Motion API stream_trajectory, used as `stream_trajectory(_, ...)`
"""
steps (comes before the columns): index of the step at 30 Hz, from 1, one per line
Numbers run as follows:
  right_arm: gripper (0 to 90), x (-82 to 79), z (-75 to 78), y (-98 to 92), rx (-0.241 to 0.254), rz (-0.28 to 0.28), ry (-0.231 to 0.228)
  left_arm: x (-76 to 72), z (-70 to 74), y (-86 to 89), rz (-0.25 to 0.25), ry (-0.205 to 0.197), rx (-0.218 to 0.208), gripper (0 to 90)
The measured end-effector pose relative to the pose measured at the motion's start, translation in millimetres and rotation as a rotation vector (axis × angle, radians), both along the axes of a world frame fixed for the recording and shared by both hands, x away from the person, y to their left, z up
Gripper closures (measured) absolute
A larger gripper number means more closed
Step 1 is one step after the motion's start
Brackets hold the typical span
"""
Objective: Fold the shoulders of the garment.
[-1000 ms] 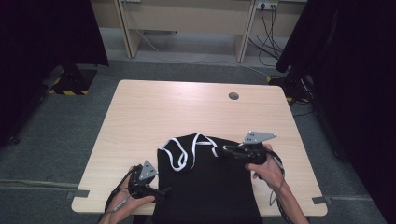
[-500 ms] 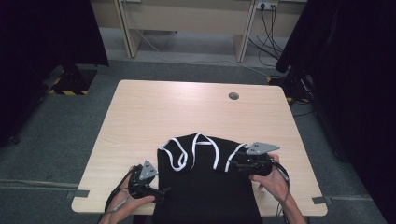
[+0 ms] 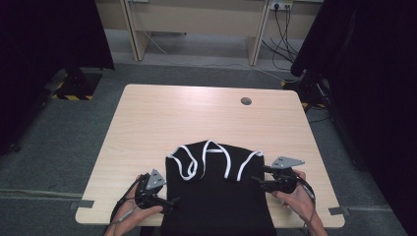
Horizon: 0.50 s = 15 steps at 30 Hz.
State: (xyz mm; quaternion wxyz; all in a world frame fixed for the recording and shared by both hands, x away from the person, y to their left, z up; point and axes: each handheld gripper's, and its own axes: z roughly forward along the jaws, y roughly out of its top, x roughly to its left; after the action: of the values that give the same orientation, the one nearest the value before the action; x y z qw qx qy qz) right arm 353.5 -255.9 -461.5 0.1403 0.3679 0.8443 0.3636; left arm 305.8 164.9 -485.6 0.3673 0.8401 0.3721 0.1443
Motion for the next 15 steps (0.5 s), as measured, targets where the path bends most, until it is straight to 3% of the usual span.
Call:
stream_trajectory(5,33.7,-7.4,-8.1,2.7,-0.029,0.019,0.034,1.7,-0.1,-0.4,0.007,-0.001,0.006,0.0)
stream_trajectory(7,31.9,-8.5,-11.7,2.8,-0.029,0.021,0.012,2.7,-0.2,-0.7,0.006,-0.002,0.007,0.0)
stream_trajectory(15,30.6,1.2,-13.3,-2.3,-0.025,-0.033,-0.002,9.7,-0.3,-3.0,0.028,-0.003,0.01,0.0)
